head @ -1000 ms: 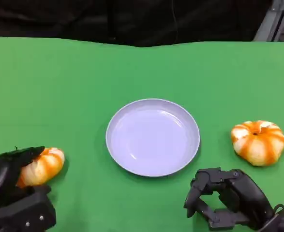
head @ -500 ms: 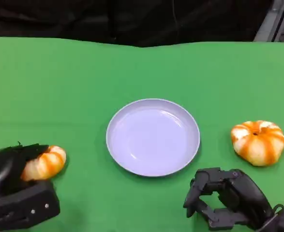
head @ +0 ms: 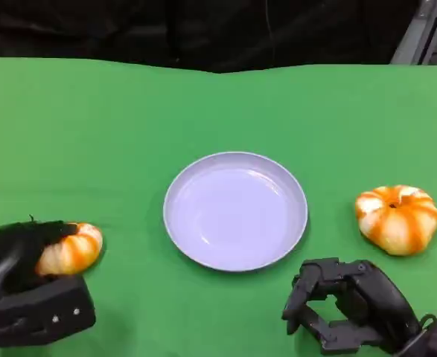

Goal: Grasp the bread from the table and place it into the plate.

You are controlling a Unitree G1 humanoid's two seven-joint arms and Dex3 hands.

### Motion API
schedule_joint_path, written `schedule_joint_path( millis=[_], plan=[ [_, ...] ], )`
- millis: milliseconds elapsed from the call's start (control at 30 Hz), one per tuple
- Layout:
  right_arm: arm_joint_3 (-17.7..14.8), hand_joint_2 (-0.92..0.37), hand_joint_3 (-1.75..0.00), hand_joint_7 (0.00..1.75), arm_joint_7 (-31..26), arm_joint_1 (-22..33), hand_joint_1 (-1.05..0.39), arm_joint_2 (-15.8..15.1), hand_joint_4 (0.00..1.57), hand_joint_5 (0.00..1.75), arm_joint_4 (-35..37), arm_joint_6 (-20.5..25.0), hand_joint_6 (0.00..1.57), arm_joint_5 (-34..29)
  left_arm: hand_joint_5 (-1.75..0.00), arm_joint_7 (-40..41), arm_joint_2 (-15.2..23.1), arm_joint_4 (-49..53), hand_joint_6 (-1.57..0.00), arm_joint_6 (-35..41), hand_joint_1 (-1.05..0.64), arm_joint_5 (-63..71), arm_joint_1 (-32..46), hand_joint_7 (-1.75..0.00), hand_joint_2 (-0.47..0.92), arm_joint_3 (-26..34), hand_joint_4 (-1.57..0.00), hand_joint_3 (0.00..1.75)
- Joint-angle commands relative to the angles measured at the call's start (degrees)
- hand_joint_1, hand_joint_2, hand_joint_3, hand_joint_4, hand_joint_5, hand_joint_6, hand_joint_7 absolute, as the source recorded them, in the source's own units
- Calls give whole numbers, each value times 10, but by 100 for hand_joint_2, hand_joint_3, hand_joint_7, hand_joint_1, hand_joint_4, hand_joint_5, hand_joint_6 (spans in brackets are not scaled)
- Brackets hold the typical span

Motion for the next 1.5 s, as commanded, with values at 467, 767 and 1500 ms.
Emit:
schedule_joint_path(
  millis=[467,767,1500],
  plan=[
    [0,-61,-104,102,-5,0,11,-6,90,134,-5,0,93,-2,-6,6,7,2,-89,55,-1,5,6,-4,83,-18,-68,0],
    [0,-60,-104,102,-5,-1,12,-7,90,133,-6,3,92,-1,-162,60,-1,29,-59,29,-11,-3,2,-132,86,-17,-41,0],
    [0,-60,-106,103,-5,-4,12,-6,89,134,0,0,92,-1,-169,121,9,-15,-56,-24,-2,-4,16,-149,83,-10,-52,0]
  ],
)
